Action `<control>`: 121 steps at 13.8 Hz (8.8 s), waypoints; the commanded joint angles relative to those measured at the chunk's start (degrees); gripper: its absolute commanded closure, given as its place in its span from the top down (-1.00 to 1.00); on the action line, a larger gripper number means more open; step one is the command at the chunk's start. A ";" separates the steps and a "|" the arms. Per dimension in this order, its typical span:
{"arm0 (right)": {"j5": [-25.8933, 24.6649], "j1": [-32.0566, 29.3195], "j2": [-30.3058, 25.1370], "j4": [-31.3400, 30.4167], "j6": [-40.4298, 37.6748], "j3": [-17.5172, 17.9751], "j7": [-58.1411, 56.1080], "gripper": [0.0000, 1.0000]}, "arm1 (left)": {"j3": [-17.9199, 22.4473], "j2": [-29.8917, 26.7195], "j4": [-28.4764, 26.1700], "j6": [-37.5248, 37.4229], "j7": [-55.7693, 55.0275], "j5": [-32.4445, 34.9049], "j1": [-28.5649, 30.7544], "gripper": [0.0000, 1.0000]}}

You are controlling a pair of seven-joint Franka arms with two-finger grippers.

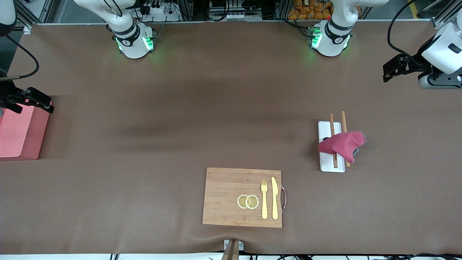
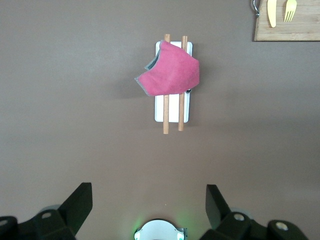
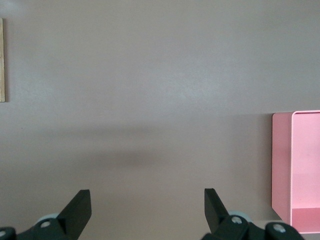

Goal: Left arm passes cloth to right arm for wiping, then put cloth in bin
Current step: 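Move the left gripper toward the pink cloth on the chopstick holder, then grasp the pink cloth edge with the left gripper, then lift the cloth with the left gripper and carry it toward the table middle, then bring the cloth to the right gripper while the right gripper reaches it, then grasp the cloth with the right gripper while the left gripper releases it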

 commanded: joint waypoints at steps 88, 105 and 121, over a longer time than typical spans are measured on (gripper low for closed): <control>40.71 5.77 14.84 -1.71 -17.33 -0.26 79.27 1.00 | -25.52 27.39 8.03 50.98 -44.30 -36.20 -18.04 -1.00; 53.85 20.62 16.97 -2.15 -7.84 -0.26 95.02 -0.65 | -25.61 27.39 8.21 62.43 -61.11 -37.43 -20.25 -1.00; 34.90 25.79 16.61 -1.00 -2.93 -0.35 76.22 -1.00 | -24.91 24.41 6.28 60.60 -59.62 -28.49 -15.43 1.00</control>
